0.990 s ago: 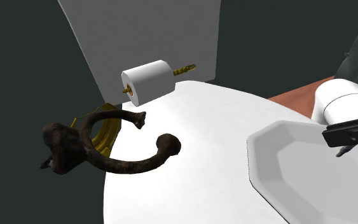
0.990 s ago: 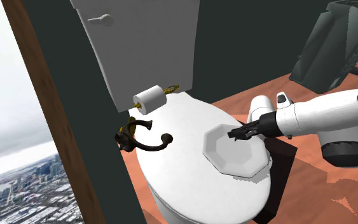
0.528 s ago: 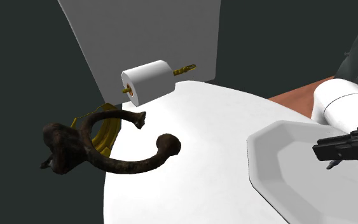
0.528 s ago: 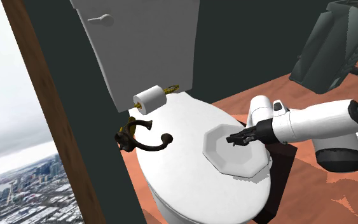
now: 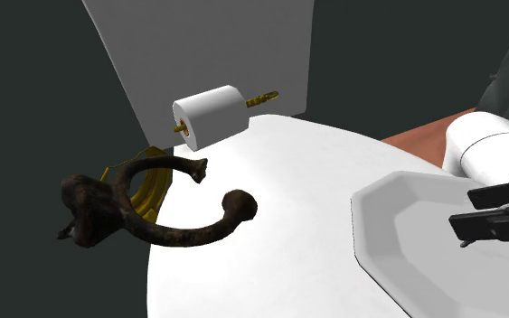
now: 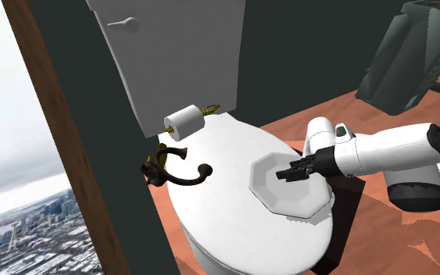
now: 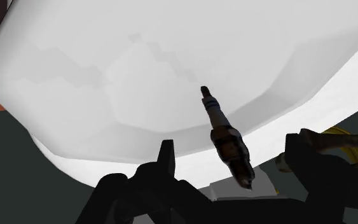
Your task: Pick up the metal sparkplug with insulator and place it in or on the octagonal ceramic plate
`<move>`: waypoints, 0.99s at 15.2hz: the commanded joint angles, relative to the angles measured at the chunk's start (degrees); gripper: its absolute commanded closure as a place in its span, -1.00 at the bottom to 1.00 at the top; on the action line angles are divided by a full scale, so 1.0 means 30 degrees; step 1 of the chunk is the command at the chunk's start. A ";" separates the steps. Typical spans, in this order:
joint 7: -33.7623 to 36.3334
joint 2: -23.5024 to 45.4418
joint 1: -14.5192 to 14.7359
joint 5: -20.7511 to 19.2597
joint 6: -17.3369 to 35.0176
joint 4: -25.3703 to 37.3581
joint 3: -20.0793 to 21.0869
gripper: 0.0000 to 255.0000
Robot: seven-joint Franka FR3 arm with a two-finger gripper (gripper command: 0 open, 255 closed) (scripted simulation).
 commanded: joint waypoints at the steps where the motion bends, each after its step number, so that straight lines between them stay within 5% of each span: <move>1: 0.0000 0.0000 0.0000 0.0000 0.0000 -0.0001 0.0000 -1.00; 7: 0.0335 0.0342 -0.0169 -0.0896 -0.2115 0.2435 -0.0999 -1.00; 15: 0.0337 0.0344 -0.0167 -0.0896 -0.2110 0.2432 -0.0997 -1.00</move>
